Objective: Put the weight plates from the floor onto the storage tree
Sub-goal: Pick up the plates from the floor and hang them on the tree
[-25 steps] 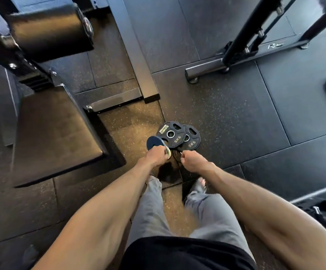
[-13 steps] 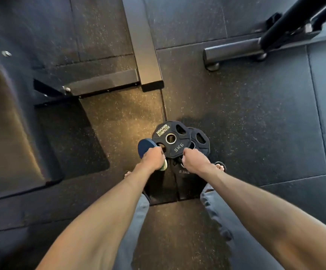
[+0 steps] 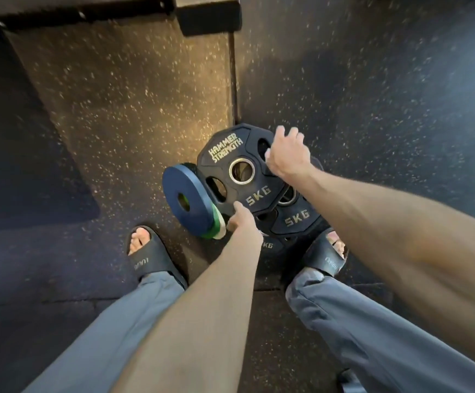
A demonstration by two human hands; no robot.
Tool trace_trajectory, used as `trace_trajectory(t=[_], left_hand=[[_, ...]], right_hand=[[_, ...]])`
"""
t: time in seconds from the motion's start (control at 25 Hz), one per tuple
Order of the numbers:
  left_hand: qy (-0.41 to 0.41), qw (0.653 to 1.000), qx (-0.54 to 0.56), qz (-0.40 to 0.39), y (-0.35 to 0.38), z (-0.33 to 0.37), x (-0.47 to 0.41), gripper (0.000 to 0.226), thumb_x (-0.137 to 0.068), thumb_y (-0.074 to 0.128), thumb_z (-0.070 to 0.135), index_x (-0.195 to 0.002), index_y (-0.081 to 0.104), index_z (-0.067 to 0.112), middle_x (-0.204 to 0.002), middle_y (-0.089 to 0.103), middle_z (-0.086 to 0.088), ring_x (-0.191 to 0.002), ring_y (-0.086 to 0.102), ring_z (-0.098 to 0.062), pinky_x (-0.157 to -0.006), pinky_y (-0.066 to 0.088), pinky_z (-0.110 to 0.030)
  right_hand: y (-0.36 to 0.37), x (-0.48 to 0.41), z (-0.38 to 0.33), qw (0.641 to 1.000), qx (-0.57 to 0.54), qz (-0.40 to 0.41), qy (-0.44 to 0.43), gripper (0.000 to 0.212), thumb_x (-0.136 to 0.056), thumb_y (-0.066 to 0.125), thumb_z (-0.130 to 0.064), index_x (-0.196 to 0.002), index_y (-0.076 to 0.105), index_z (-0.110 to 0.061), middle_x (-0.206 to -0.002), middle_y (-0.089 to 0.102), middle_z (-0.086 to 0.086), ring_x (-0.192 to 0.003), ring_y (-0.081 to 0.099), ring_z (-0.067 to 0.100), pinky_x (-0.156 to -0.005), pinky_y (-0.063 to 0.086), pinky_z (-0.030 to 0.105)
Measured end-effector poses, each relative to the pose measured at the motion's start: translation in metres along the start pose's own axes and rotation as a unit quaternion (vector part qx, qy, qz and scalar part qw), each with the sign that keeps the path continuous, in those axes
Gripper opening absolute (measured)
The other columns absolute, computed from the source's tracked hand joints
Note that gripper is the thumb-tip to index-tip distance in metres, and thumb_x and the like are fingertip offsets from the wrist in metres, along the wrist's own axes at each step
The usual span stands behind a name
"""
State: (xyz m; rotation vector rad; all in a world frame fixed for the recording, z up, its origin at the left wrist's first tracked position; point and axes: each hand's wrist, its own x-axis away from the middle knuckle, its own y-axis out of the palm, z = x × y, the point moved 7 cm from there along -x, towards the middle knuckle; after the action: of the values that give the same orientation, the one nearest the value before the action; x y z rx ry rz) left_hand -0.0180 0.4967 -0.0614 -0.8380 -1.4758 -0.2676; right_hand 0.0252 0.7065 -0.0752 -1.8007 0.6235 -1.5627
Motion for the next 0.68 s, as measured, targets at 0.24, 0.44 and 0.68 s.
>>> trace_trajectory(t=[0.24, 0.44, 0.68], left_hand=[[0.013, 0.995, 0.025, 0.096, 0.007, 0.023, -0.031, 0.063, -0.103, 0.029, 0.05, -0.146, 0.036, 0.004, -0.147, 0.046, -0.017, -0.131, 0.047, -0.036, -0.112, 0.034, -0.041], [0.016, 0.993, 0.004, 0.117, 0.002, 0.023, -0.037, 0.063, -0.103, 0.024, 0.05, -0.143, 0.04, 0.005, -0.142, 0.051, -0.014, -0.127, 0.051, -0.034, -0.11, 0.037, -0.042], [-0.058, 0.995, -0.041, 0.07, -0.009, 0.015, -0.046, 0.072, -0.079, 0.035, 0.065, -0.127, 0.057, 0.015, -0.124, 0.06, -0.009, -0.103, 0.057, -0.031, -0.086, 0.047, -0.04]], right_hand=[[0.029, -0.042, -0.003, 1.0, 0.017, 0.003, 0.006, 0.041, -0.089, 0.062, -0.019, -0.124, 0.047, -0.004, -0.125, 0.051, 0.018, -0.121, 0.045, 0.036, -0.086, 0.049, 0.05], [0.029, -0.035, -0.009, 0.999, -0.002, 0.052, -0.017, 0.039, -0.085, 0.067, -0.007, -0.118, 0.046, -0.004, -0.122, 0.051, 0.018, -0.109, 0.054, 0.033, -0.078, 0.05, 0.039], [-0.018, -0.015, -0.027, 0.995, 0.011, 0.074, -0.064, 0.035, -0.088, 0.056, -0.001, -0.121, 0.043, -0.002, -0.114, 0.059, 0.02, -0.098, 0.064, 0.035, -0.077, 0.048, 0.037]])
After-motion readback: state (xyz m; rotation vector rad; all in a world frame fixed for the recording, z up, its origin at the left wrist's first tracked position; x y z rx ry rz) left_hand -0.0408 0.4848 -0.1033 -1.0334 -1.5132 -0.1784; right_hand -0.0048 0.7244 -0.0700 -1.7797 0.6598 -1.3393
